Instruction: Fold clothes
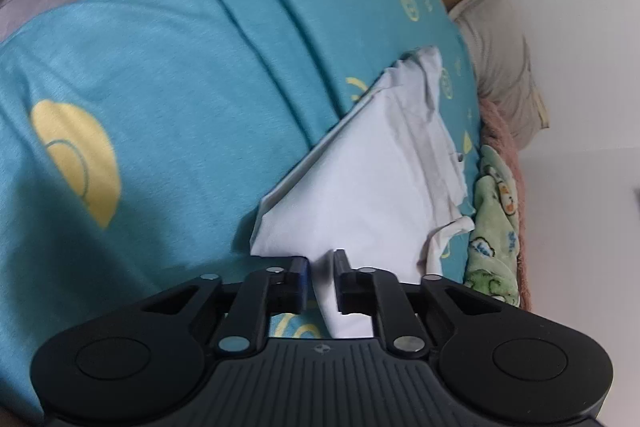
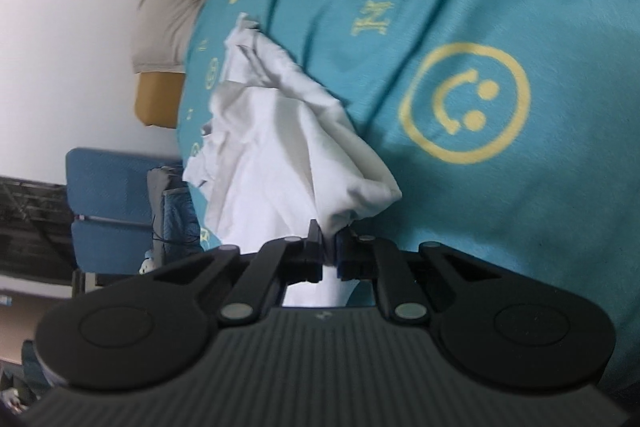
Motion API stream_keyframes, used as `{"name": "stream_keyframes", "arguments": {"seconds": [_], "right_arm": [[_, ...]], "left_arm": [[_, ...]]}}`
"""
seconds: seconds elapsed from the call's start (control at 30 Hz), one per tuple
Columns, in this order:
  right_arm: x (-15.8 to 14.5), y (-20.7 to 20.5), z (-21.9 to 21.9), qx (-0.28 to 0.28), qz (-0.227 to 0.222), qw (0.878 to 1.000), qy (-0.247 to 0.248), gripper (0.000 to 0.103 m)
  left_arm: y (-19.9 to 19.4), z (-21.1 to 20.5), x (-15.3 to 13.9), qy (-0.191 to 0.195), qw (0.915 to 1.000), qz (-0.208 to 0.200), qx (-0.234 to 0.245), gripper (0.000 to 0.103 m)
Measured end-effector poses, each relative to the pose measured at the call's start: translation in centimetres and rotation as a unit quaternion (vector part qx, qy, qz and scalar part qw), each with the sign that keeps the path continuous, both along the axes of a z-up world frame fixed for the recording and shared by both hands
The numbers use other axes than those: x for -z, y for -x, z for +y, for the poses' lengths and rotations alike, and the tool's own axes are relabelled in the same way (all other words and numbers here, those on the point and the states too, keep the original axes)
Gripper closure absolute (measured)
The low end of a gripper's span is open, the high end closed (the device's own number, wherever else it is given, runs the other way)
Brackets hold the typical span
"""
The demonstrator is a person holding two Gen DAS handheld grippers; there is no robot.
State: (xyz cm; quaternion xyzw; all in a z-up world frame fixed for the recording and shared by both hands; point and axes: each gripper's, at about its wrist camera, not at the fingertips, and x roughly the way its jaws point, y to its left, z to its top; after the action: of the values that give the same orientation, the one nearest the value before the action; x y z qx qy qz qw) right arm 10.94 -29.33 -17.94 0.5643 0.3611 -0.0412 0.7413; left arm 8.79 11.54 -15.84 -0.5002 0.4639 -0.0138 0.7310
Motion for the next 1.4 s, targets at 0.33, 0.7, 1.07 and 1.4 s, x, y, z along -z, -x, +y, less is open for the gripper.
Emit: {"name": "stream_keyframes", "arguments": {"seconds": [0.33,0.7,1.07,1.4], "right_arm": [[-0.8,0.3,-0.1,-0.011,-0.019,1.0,0.004,0.095],[-1.2,0.8,-0.9,0.015,-0.038,0.999,-0.017,0.095],[-1.2,0.6,-1.3,0.019,-0.045,0.999,-0.011,0.096],[-3.8,1.3,-0.8,0.009,-0.074,0.996,0.046,0.096]], "left_arm": [[1.7,-1.6,-1.7,0.054,0.9966,-0.029,0.056,0.029],[-2.9,-6.1,3.1,0.105,0.9926,-0.019,0.058,0.036],[-1.4,-2.0,2.7,0.1,0.9913,-0.062,-0.057,0.077],[0.7,-1.3,-2.6,0.059,0.9886,-0.135,-0.032,0.099]]}}
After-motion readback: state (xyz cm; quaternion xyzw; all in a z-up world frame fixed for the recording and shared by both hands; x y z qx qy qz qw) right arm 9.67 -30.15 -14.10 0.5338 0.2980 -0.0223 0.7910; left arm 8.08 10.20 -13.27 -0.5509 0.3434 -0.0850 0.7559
